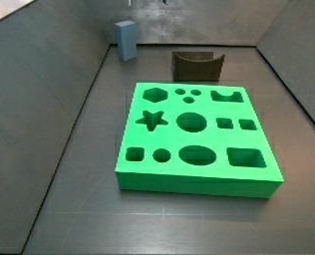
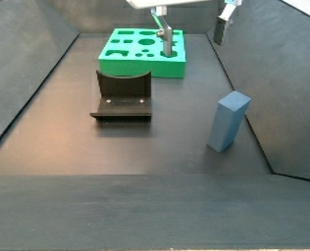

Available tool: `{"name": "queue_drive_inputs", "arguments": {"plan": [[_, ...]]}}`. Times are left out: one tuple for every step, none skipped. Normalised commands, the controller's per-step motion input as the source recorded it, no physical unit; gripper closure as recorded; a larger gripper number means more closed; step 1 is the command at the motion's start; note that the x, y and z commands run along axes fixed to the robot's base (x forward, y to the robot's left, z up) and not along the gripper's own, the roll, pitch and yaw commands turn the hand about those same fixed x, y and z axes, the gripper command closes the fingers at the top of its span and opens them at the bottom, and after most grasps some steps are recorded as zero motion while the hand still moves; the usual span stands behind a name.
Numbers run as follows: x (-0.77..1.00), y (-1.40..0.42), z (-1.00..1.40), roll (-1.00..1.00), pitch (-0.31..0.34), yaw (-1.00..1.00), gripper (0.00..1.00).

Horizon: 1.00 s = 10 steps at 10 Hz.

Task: Pick up the rectangle object. Move up. Move to above the board. Insert the rectangle object.
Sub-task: Pick up the rectangle object.

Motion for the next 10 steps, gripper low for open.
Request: {"name": "queue_drive_inputs", "arguments": {"plan": [[-0.04, 0.09, -0.14, -0.09, -0.116, 0.95, 0.00], [-0.05, 0.17, -0.17, -0.11, -0.120, 0.85, 0.00], [-0.10, 0.22, -0.18, -0.09, -0.130, 0.56, 0.00], [-0.10, 0.24, -0.17, 0.00, -0.076, 0.32, 0.00], [-0.01, 0.18, -0.20, 0.13, 0.000, 0.23, 0.00], [-0.17, 0.16, -0.28, 0.17, 0.000, 0.09, 0.00], [-0.13, 0.13, -0.24, 0.13, -0.001, 0.07, 0.00], [-0.27, 0.18, -0.29, 0.14, -0.013, 0.04, 0.00], [-0.19, 0.19, -0.26, 0.12, -0.004, 0.06, 0.00], [-0.19, 0.22, -0.23, 0.11, 0.000, 0.08, 0.00]]}}
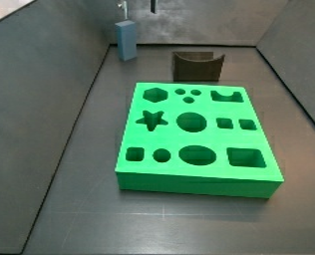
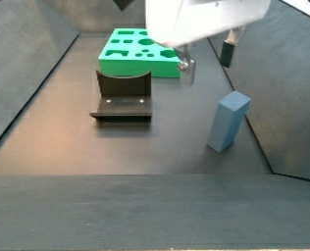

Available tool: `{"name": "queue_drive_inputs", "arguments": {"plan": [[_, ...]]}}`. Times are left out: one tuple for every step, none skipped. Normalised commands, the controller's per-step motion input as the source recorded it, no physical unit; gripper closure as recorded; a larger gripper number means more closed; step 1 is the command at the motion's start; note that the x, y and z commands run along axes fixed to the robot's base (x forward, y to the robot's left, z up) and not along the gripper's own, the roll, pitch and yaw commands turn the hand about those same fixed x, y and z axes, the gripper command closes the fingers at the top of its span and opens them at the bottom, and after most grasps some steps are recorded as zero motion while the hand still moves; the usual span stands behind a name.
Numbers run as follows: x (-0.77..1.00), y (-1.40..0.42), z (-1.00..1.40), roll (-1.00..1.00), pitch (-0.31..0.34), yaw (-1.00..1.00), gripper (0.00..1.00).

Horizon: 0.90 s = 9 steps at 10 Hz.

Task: Pick up the rectangle object. Move up. Move to above the board. Insert the rectangle object.
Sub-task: Pick up the rectangle object.

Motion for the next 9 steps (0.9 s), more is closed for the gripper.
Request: {"name": "queue_drive_inputs", "arguments": {"plan": [[-0.20, 0.24, -0.20, 0.09, 0.000, 0.09, 0.00], [-0.15, 0.26, -0.13, 0.04, 0.000, 0.16, 0.00], [-0.19, 0.25, -0.17, 0.05, -0.013, 0.11, 0.00], [-0.15, 0.24, -0.17, 0.04, 0.000, 0.05, 0.00], [-0.21, 0.20, -0.19, 0.05, -0.006, 0.05, 0.00], [-0.23, 0.18, -0.20, 0.03, 0.000, 0.00, 0.00], [-0.18, 0.16, -0.21, 0.02, 0.000, 0.00, 0.00], [-0.18, 0.15, -0.23, 0.02, 0.000, 0.00, 0.00], [-0.14, 0.10, -0.31, 0.04, 0.000, 0.00, 0.00]]}}
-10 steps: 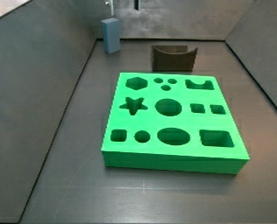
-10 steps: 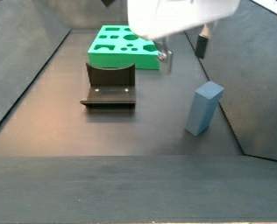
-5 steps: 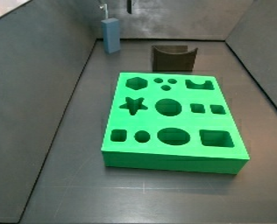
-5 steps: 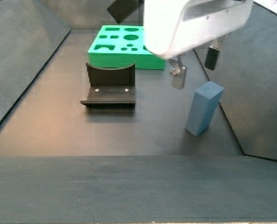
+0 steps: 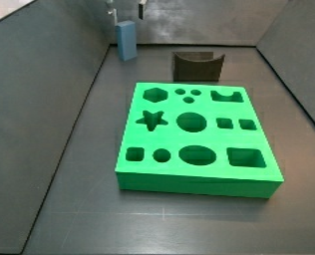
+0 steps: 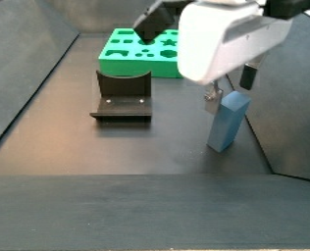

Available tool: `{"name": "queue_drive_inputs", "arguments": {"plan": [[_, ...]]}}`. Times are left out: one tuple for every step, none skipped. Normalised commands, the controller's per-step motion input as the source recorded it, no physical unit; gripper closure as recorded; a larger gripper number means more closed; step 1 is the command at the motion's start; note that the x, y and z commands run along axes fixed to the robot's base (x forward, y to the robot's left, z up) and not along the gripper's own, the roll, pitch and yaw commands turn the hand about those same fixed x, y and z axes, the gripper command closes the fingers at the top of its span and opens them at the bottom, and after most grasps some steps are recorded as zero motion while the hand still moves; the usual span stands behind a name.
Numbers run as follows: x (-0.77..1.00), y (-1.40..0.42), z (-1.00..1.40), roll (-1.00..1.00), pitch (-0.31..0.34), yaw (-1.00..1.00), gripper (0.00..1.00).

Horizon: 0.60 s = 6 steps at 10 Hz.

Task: Pick up the rectangle object. Move up. Move to above the board. Insert the rectangle object.
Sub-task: Pick up the rectangle object.

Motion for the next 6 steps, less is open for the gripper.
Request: {"name": "queue_drive_inputs", "arguments": {"plan": [[-0.14, 0.04, -0.48, 0.02, -0.071, 0.00, 0.00], [0.00, 0.00, -0.37, 0.00, -0.043, -0.04, 0.00], [0.00, 0.00, -0.38, 0.00, -0.047, -0.02, 0.00], [-0.03, 0.00, -0.52, 0.00, -0.093, -0.02, 0.00], [-0.01, 0.00, -0.45, 0.01, -0.071, -0.03, 0.00], [-0.02, 0.00, 0.00, 0.02, 0.000, 0.00, 0.00]]}}
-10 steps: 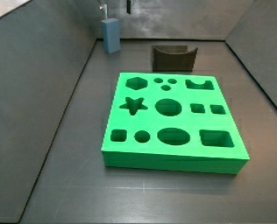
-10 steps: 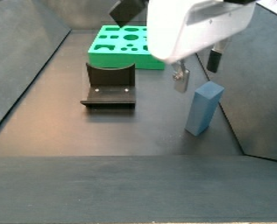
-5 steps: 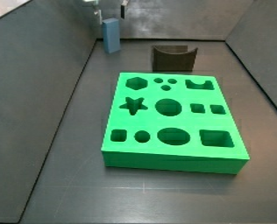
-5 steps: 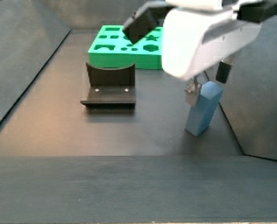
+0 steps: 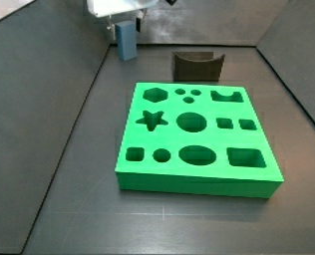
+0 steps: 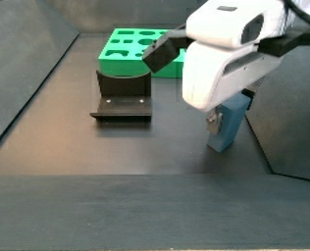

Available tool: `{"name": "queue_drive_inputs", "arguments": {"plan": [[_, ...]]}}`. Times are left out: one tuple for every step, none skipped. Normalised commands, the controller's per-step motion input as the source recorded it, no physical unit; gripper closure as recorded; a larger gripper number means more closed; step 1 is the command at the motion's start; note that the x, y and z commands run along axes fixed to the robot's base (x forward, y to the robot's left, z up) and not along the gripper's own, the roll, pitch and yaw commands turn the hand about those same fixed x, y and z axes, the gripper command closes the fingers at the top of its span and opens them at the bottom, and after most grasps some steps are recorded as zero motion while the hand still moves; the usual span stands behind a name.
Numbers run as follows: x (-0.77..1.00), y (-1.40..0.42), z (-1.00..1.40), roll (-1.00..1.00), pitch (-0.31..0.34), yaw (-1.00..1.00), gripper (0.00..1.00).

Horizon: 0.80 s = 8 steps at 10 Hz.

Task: Pick up the rectangle object. Move up. Move to above the board. Insert the rectangle object.
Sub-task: Pick up the rectangle object.

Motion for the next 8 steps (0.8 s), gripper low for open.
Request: {"name": "queue_drive_inputs", "arguments": {"plan": [[-0.04, 0.00, 0.00, 0.00, 0.000, -0.04, 0.00], [0.00, 0.00, 0.00, 0.00, 0.000, 0.00, 0.00], [0.00, 0.00, 0.00, 0.00, 0.000, 0.00, 1.00], [0.00, 0.00, 0.00, 0.00, 0.000, 0.00, 1.00], [0.00, 0.00, 0.00, 0.00, 0.000, 0.00, 1.00], [0.00, 0.00, 0.00, 0.00, 0.000, 0.00, 1.00], [0.00, 0.00, 0.00, 0.00, 0.000, 0.00, 1.00], [0.00, 0.00, 0.00, 0.00, 0.000, 0.00, 1.00]]}}
